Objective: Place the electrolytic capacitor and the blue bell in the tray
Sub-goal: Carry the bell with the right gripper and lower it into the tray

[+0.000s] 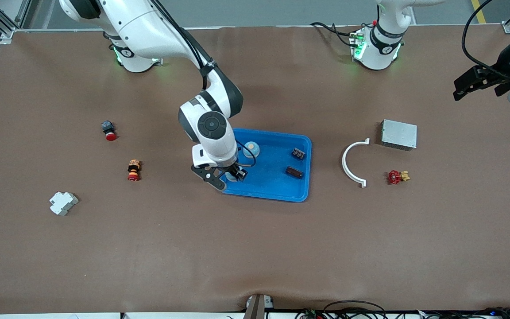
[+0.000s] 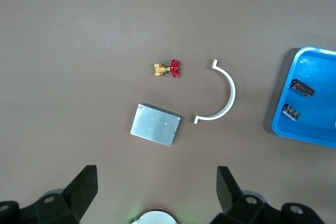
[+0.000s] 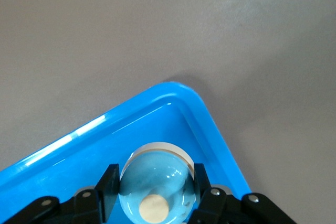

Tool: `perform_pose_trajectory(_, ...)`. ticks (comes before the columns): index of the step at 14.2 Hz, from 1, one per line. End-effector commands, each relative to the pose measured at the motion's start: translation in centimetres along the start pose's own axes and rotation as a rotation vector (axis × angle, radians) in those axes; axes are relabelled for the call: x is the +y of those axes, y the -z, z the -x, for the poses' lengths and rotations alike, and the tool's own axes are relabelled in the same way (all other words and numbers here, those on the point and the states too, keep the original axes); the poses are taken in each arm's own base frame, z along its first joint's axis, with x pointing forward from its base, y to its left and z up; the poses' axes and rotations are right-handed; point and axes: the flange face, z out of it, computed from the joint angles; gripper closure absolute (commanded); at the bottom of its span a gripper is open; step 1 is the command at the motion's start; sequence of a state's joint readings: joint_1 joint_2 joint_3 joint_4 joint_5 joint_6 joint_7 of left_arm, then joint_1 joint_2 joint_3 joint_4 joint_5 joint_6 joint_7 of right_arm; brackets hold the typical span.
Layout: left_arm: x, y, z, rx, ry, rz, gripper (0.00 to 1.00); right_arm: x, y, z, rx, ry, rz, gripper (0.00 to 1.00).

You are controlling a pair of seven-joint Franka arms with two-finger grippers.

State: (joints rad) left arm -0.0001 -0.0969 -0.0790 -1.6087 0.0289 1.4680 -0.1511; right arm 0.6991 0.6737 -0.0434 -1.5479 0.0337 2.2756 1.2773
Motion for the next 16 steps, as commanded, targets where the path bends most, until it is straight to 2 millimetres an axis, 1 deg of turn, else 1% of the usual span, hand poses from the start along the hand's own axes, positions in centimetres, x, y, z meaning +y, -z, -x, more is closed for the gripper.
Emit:
perform_pose_trajectory(1,0.6,-0.1,-0.1,0.014,-0.025,0.006,0.0,-1.0,-0.6,1.3,0.021,-0.029,0.008,1.0)
perform_pose_trajectory(3,1.4,-0.3,-0.2,0.011,-0.037,0.002,0.0,-1.5,-1.7,2.1,0.02,-0.032,0.014,1.0)
perform_pose_trajectory(10,1.4,-0.2,-0.1,0.011,-0.039,0.002,0.0,-1.9,-3.3,2.3,0.028,-0.051,-0.014,1.0)
perform_pose_trajectory(12,1.5,-0.3,0.0,0.004,-0.031,0.002,0.0,-1.9,-4.5,2.8,0.029,-0.056,-0.018,1.0)
perform_pose_trajectory(16,1.5,-0.3,0.1,0.003,-0.031,0.0,0.0,-2.1,-5.8,3.5,0.031,-0.063,-0.029,1.0)
